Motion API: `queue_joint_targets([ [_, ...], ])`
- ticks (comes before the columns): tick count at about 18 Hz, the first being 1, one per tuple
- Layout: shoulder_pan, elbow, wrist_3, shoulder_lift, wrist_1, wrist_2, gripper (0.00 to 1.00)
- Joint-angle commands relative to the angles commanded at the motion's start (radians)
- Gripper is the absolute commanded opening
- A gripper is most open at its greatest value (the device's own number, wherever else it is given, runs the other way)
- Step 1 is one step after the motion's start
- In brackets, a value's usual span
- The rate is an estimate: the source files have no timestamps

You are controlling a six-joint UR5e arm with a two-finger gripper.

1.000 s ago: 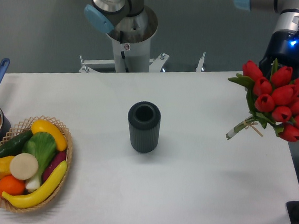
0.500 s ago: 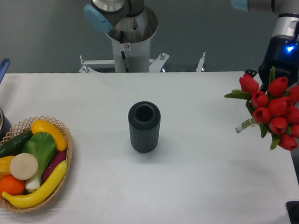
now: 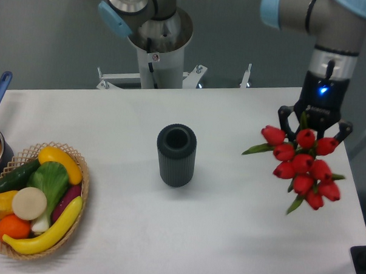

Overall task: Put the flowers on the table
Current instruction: 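Carry the red tulip bouquet down toward the table beside the grey cup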

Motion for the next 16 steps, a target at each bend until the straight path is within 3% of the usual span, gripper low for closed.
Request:
queue_joint_targets([
  [10, -0.16, 0.026, 0.025, -0.144, -0.011, 0.367, 0.42],
  [16, -0.193, 0.049, 0.022, -0.213, -0.011, 0.39, 0.42],
])
